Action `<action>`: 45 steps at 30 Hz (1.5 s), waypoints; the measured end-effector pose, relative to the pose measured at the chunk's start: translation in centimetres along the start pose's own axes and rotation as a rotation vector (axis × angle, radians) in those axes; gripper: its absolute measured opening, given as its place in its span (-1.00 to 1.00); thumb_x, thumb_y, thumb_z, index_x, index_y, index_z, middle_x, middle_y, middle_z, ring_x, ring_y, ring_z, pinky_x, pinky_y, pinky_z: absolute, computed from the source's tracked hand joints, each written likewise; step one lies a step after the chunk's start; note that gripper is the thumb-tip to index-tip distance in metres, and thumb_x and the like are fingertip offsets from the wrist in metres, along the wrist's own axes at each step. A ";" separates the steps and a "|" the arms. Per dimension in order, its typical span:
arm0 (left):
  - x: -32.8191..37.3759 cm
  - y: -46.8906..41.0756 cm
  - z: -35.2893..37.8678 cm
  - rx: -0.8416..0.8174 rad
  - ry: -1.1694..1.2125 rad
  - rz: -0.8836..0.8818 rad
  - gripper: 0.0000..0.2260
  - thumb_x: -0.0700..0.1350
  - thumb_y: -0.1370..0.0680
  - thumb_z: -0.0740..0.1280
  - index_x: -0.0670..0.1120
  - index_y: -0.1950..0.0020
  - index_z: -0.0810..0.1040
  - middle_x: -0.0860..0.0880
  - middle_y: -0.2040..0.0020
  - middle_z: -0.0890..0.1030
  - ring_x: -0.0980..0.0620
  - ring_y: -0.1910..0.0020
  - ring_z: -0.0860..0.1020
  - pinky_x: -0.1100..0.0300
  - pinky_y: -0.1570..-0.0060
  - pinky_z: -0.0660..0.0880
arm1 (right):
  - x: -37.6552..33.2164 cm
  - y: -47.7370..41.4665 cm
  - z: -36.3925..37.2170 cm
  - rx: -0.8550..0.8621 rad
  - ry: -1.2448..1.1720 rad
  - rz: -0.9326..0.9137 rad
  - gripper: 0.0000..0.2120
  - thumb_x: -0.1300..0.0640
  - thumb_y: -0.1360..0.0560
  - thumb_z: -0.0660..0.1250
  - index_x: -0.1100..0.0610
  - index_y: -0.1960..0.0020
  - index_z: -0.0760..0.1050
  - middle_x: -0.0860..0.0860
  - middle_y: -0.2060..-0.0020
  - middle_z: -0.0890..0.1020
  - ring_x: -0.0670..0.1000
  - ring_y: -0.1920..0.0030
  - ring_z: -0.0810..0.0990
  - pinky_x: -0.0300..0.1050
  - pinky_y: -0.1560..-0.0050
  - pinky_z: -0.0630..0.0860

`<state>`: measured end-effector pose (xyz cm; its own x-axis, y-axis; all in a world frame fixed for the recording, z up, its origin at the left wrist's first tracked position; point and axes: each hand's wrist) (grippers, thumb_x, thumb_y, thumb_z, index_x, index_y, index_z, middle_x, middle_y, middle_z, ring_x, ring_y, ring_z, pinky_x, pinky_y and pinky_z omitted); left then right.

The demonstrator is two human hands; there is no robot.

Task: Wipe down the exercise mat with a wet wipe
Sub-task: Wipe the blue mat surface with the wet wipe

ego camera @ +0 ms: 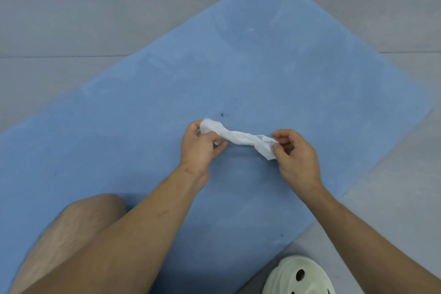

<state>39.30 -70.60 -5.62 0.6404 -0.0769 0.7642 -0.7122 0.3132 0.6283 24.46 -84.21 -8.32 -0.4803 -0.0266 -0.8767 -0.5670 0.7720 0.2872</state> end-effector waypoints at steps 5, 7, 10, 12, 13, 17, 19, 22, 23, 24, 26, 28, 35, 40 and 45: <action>0.4 0.3 -0.1 -0.117 0.073 -0.080 -0.82 -0.14 -0.60 0.22 -0.12 0.07 0.60 -0.12 0.30 0.51 -0.16 -0.04 0.71 -0.03 -0.12 0.60 | -1.3 -0.8 -0.6 0.033 -0.109 0.118 -0.84 0.24 -0.53 0.38 0.00 0.09 0.65 -0.10 0.22 0.70 -0.09 0.24 0.62 -0.22 0.18 0.54; 0.5 0.1 0.0 -0.126 -0.010 -0.100 -0.71 0.06 -0.65 0.25 -0.10 0.10 0.61 -0.05 0.47 0.38 -0.10 0.07 0.71 -0.03 -0.10 0.55 | -1.9 -1.0 -0.7 0.032 -0.217 0.171 -0.91 0.23 -0.56 0.38 0.07 0.07 0.63 0.03 0.20 0.71 0.01 0.22 0.65 -0.06 0.12 0.60; 0.1 0.2 0.2 -0.148 -0.170 -0.016 -0.78 0.06 -0.62 0.39 -0.10 0.01 0.61 0.00 0.44 0.42 -0.03 0.24 0.67 0.06 0.13 0.64 | -2.5 -1.5 -0.8 0.004 -0.393 0.216 -0.93 0.28 -0.61 0.32 0.16 0.01 0.55 0.08 0.14 0.72 0.08 0.15 0.68 0.03 0.05 0.63; -0.2 0.4 0.4 -0.211 -0.274 0.012 -0.80 0.01 -0.57 0.47 -0.07 -0.08 0.62 0.00 0.27 0.54 0.01 0.31 0.63 0.16 0.22 0.62 | -2.6 -1.7 -0.9 -0.026 -0.372 0.222 -0.93 0.26 -0.62 0.30 0.15 -0.02 0.55 0.00 0.19 0.70 0.05 0.15 0.66 -0.01 0.10 0.59; -0.4 0.5 0.7 -0.247 -0.331 0.014 -0.78 0.02 -0.56 0.49 -0.04 -0.14 0.63 0.01 0.17 0.59 0.03 0.31 0.62 0.20 0.22 0.61 | -2.6 -1.8 -0.8 -0.044 -0.346 0.221 -0.93 0.25 -0.62 0.30 0.14 -0.03 0.55 -0.01 0.19 0.70 0.05 0.14 0.65 -0.03 0.12 0.56; -0.9 0.7 2.3 -0.373 -0.497 0.048 -0.80 0.07 -0.59 0.44 0.04 -0.17 0.66 0.08 -0.04 0.71 0.13 0.09 0.68 0.30 0.07 0.58 | -2.8 -1.8 -0.6 -0.137 -0.332 0.182 -0.91 0.20 -0.65 0.28 0.10 -0.04 0.56 0.01 0.16 0.72 0.01 0.14 0.69 -0.12 0.14 0.61; -0.7 0.8 3.2 -0.430 -0.517 0.049 -0.79 0.08 -0.60 0.42 0.06 -0.19 0.65 0.14 -0.07 0.72 0.24 -0.01 0.67 0.41 0.06 0.53 | -3.1 -1.8 -0.5 -0.174 -0.350 0.155 -0.92 0.17 -0.67 0.29 0.11 -0.05 0.56 0.01 0.19 0.70 -0.02 0.22 0.67 -0.19 0.22 0.60; -0.2 0.9 4.1 -0.469 -0.507 0.011 -0.74 0.19 -0.58 0.41 0.07 -0.15 0.64 0.18 -0.01 0.72 0.28 0.07 0.65 0.43 0.16 0.49 | -3.4 -2.0 -0.6 -0.225 -0.349 0.119 -0.92 0.14 -0.65 0.34 0.11 -0.02 0.60 0.03 0.23 0.65 -0.04 0.36 0.52 -0.21 0.39 0.46; -0.1 0.9 4.3 -0.460 -0.483 -0.006 -0.71 0.22 -0.57 0.41 0.04 -0.13 0.64 0.17 0.03 0.72 0.24 0.09 0.64 0.36 0.13 0.49 | -3.4 -2.2 -0.8 -0.238 -0.350 0.108 -0.91 0.12 -0.64 0.36 0.10 0.00 0.61 0.04 0.24 0.64 -0.05 0.38 0.48 -0.22 0.42 0.40; 0.1 0.8 4.2 -0.447 -0.453 -0.019 -0.69 0.21 -0.57 0.41 0.00 -0.11 0.64 0.13 0.06 0.71 0.19 0.10 0.64 0.28 0.08 0.50 | -3.5 -2.3 -1.1 -0.246 -0.349 0.097 -0.91 0.10 -0.62 0.39 0.08 0.03 0.63 0.05 0.26 0.63 -0.05 0.39 0.46 -0.23 0.45 0.36; 0.3 0.4 3.9 -0.445 -0.420 -0.013 -0.74 0.10 -0.59 0.43 -0.08 -0.08 0.64 0.06 0.08 0.69 0.11 0.10 0.62 0.18 0.00 0.52 | -3.7 -2.8 -1.8 -0.243 -0.320 0.066 -0.90 0.08 -0.57 0.46 0.05 0.12 0.64 0.01 0.33 0.60 -0.07 0.41 0.44 -0.26 0.47 0.33; 0.5 0.3 3.6 -0.468 -0.492 0.013 -0.84 -0.02 -0.60 0.44 -0.10 -0.06 0.66 0.04 0.09 0.68 0.10 0.11 0.61 0.16 0.00 0.51 | -3.8 -3.4 -2.7 -0.230 -0.228 0.016 -0.86 0.10 -0.52 0.51 0.05 0.20 0.63 -0.03 0.40 0.54 -0.07 0.42 0.43 -0.26 0.44 0.35; 0.4 0.7 4.0 -0.381 -0.662 0.185 -0.74 0.00 -0.69 0.29 -0.05 0.16 0.50 -0.08 0.26 0.59 0.04 0.29 0.53 0.06 0.19 0.49 | -3.3 -5.2 -4.3 -0.100 0.118 -0.154 -0.72 -0.01 -0.49 0.54 0.06 0.28 0.53 -0.13 0.51 0.36 -0.10 0.44 0.29 -0.29 0.43 0.24; 0.4 1.1 4.5 -0.343 -0.844 0.498 -0.73 0.07 -0.69 0.25 0.01 0.17 0.39 0.15 0.28 0.42 0.14 0.27 0.38 0.15 0.22 0.37 | -3.1 -5.0 -4.9 0.108 0.246 -0.358 -0.61 -0.09 -0.53 0.47 0.10 0.32 0.43 -0.09 0.47 0.41 -0.09 0.39 0.36 -0.32 0.38 0.26; 1.1 1.0 4.7 -0.338 -0.929 0.678 -0.64 0.19 -0.61 0.32 0.07 0.25 0.27 0.15 0.34 0.36 0.12 0.32 0.33 0.13 0.33 0.27 | -2.5 -5.0 -5.4 0.255 0.361 -0.553 -0.59 -0.06 -0.63 0.35 0.09 0.27 0.29 -0.03 0.34 0.37 -0.07 0.30 0.28 -0.35 0.26 0.26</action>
<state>37.93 -74.83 -3.40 -0.3878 -0.4103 0.8254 -0.6233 0.7764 0.0931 24.86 -91.41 -5.43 -0.3844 -0.6327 -0.6723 -0.6388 0.7080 -0.3011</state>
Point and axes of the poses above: each hand's wrist, its own y-axis away from the middle knuckle, its own z-axis out of the palm, x = y × z
